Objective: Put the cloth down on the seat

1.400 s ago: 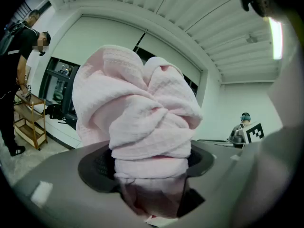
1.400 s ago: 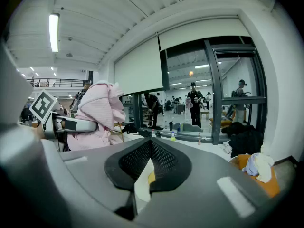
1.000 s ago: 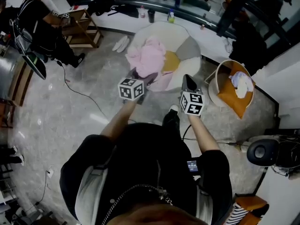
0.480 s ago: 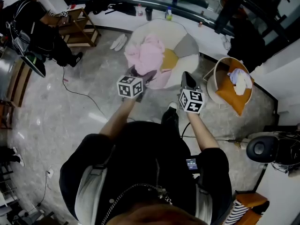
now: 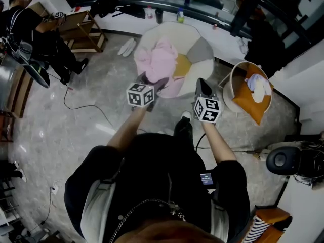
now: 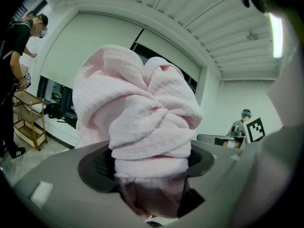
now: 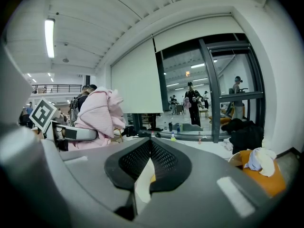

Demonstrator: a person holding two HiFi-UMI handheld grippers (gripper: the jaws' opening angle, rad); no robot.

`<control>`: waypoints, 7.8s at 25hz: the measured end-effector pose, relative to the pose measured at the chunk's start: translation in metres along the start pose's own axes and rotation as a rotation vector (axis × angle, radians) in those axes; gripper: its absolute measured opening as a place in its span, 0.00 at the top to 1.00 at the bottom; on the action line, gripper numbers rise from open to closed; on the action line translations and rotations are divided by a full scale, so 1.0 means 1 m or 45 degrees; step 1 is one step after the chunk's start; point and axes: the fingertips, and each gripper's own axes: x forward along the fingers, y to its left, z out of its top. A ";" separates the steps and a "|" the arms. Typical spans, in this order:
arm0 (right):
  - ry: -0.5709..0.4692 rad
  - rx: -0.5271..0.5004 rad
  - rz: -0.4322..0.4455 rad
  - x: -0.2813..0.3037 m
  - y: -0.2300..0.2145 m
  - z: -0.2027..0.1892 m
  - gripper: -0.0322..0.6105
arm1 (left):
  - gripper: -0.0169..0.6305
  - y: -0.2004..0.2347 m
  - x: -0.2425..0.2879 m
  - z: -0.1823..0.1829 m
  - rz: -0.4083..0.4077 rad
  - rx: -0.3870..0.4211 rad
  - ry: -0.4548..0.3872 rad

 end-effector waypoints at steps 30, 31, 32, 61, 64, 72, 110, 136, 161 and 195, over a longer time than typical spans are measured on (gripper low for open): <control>0.073 0.038 0.053 0.087 -0.058 0.017 0.95 | 0.42 0.037 0.098 0.015 0.053 -0.040 0.080; 0.077 0.037 0.056 0.093 -0.062 0.018 0.95 | 0.42 0.038 0.105 0.016 0.055 -0.040 0.082; 0.079 0.037 0.058 0.099 -0.067 0.019 0.95 | 0.42 0.040 0.111 0.018 0.056 -0.039 0.084; 0.160 0.066 0.222 0.197 -0.170 0.013 0.95 | 0.42 0.045 0.238 0.029 0.210 -0.063 0.092; 0.166 0.070 0.231 0.202 -0.170 0.012 0.95 | 0.42 0.047 0.239 0.029 0.221 -0.071 0.094; 0.192 0.066 0.245 0.216 -0.162 0.009 0.95 | 0.42 0.060 0.245 0.025 0.225 -0.108 0.105; 0.248 0.108 0.133 0.381 -0.145 0.036 0.95 | 0.42 0.213 0.348 0.063 0.131 -0.104 0.219; 0.243 0.112 0.134 0.385 -0.170 -0.091 0.95 | 0.42 0.256 0.368 -0.023 0.201 -0.067 0.158; 0.051 0.009 0.180 0.541 -0.220 -0.287 0.95 | 0.42 0.388 0.478 -0.191 0.192 0.037 0.055; 0.098 -0.001 0.185 0.581 -0.251 -0.446 0.95 | 0.41 0.457 0.614 -0.433 0.092 0.147 0.482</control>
